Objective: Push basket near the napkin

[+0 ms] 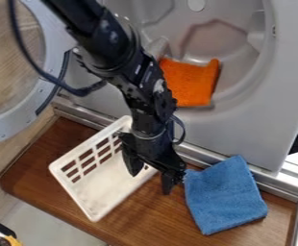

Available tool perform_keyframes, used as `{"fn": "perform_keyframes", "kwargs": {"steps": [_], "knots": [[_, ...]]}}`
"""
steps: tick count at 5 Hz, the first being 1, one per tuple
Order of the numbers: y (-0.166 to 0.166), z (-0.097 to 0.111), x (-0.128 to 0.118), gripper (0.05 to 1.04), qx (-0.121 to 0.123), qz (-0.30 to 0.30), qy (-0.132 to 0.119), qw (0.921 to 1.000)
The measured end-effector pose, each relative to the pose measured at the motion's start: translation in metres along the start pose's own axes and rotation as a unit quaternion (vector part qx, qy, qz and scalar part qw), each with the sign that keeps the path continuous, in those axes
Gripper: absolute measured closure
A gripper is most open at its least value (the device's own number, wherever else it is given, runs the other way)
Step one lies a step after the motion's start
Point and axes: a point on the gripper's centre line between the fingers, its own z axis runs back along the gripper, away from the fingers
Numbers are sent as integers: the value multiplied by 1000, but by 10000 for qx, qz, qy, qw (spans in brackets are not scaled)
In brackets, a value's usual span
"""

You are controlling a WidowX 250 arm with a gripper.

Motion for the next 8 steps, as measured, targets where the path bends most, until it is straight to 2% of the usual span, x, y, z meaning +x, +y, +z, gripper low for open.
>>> {"fn": "perform_keyframes", "kwargs": {"steps": [1, 2, 4, 5, 6, 7, 8], "knots": [[12, -16, 2, 84, 72, -71, 292, 9995], [14, -23, 2, 137, 101, -74, 464, 9988], [13, -23, 4, 734, 77, -58, 431, 9990], [12, -22, 1, 902, 80, -24, 508, 9987], [8, -15, 3, 959, 88, 91, 444, 9989], [-14, -16, 8, 975, -113, 257, 312, 9991], [-39, 3, 8, 979, -62, 297, 91, 9995]]}}
